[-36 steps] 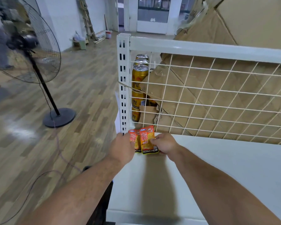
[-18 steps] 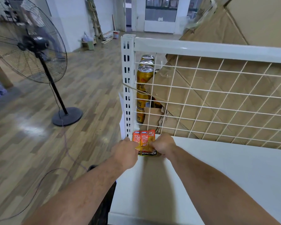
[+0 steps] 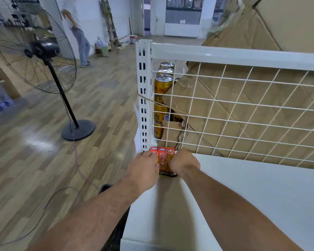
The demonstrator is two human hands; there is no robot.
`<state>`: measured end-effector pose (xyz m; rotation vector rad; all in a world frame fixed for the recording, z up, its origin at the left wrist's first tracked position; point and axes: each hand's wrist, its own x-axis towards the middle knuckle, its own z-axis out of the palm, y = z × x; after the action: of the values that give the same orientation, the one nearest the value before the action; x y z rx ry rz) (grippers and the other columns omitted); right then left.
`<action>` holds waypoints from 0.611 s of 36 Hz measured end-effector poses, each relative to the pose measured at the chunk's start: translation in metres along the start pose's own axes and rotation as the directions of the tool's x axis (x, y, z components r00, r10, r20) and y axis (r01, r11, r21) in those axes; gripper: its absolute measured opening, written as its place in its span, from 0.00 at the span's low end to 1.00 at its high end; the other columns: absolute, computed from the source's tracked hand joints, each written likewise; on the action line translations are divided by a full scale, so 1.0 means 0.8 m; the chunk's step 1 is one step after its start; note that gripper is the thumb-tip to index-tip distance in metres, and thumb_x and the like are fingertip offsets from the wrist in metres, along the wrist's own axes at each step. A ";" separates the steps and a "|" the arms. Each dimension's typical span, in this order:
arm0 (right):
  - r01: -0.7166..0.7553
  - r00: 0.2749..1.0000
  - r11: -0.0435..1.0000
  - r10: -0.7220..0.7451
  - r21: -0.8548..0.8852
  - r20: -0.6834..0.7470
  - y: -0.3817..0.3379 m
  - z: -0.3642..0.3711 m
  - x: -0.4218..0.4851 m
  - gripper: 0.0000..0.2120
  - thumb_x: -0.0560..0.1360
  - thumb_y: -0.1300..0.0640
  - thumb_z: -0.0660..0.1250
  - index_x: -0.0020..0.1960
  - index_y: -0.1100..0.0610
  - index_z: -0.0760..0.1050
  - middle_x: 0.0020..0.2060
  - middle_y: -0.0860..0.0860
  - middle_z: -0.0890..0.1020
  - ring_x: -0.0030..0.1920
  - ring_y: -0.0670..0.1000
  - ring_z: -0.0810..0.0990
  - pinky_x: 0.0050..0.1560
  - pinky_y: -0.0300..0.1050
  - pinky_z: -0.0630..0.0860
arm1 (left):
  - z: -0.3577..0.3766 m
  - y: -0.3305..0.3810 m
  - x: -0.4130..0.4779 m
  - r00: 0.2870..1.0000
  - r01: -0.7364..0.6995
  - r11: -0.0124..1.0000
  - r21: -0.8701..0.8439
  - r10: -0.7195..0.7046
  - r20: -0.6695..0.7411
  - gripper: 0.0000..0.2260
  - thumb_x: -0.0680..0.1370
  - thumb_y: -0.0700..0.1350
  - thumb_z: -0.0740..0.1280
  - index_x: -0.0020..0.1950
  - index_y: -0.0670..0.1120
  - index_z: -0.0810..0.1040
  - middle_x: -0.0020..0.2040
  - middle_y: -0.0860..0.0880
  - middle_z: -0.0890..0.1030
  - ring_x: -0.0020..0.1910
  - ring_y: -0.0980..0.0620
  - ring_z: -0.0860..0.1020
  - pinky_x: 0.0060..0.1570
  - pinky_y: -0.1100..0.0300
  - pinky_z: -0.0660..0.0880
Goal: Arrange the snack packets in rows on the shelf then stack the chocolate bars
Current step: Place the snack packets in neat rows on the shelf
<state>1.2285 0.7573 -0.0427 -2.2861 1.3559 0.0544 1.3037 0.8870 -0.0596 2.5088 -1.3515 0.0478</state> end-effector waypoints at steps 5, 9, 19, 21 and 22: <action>0.010 0.999 1.000 -0.011 -0.023 -0.042 0.002 -0.002 -0.013 0.17 0.75 0.54 0.65 0.63 0.57 0.73 0.58 0.54 0.82 0.58 0.57 0.81 0.54 0.46 0.77 | 0.003 0.005 -0.001 0.999 -0.019 1.000 0.015 0.018 0.037 0.16 0.79 0.51 0.59 0.65 0.48 0.74 0.63 0.51 0.76 0.59 0.47 0.73 0.58 0.53 0.73; 0.047 0.997 0.999 -0.048 -0.027 -0.067 0.013 -0.012 -0.025 0.16 0.76 0.55 0.63 0.62 0.57 0.70 0.59 0.54 0.80 0.59 0.58 0.80 0.53 0.47 0.75 | -0.001 0.019 0.003 0.997 -0.067 0.997 0.026 0.066 0.025 0.18 0.80 0.51 0.58 0.68 0.50 0.73 0.66 0.52 0.75 0.64 0.49 0.72 0.62 0.56 0.69; 0.157 0.980 0.912 -0.191 -0.380 -0.053 0.082 -0.036 -0.057 0.35 0.77 0.34 0.55 0.79 0.48 0.55 0.78 0.51 0.60 0.77 0.56 0.56 0.73 0.57 0.60 | -0.013 0.056 0.013 0.967 -0.209 0.977 0.047 0.199 0.161 0.26 0.81 0.55 0.52 0.79 0.49 0.58 0.78 0.50 0.62 0.76 0.48 0.59 0.75 0.48 0.56; 0.113 0.988 0.912 -0.144 -0.395 -0.049 0.099 -0.039 -0.070 0.36 0.77 0.33 0.54 0.80 0.47 0.51 0.80 0.51 0.55 0.79 0.57 0.52 0.75 0.59 0.56 | -0.012 0.067 0.013 0.953 -0.232 0.972 0.036 0.219 0.211 0.27 0.82 0.55 0.52 0.80 0.50 0.55 0.80 0.49 0.58 0.78 0.48 0.54 0.76 0.47 0.53; 0.089 0.992 0.916 -0.118 -0.391 -0.051 0.107 -0.040 -0.077 0.36 0.78 0.33 0.54 0.81 0.47 0.50 0.80 0.51 0.54 0.79 0.57 0.51 0.76 0.59 0.54 | -0.010 0.073 0.014 0.945 -0.245 0.969 0.030 0.231 0.233 0.27 0.82 0.56 0.51 0.80 0.50 0.54 0.80 0.49 0.56 0.78 0.47 0.52 0.76 0.47 0.52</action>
<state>1.1189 0.7605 -0.0298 -2.7109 1.3537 0.2255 1.2630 0.8503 -0.0360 2.4433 -1.7650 -0.1577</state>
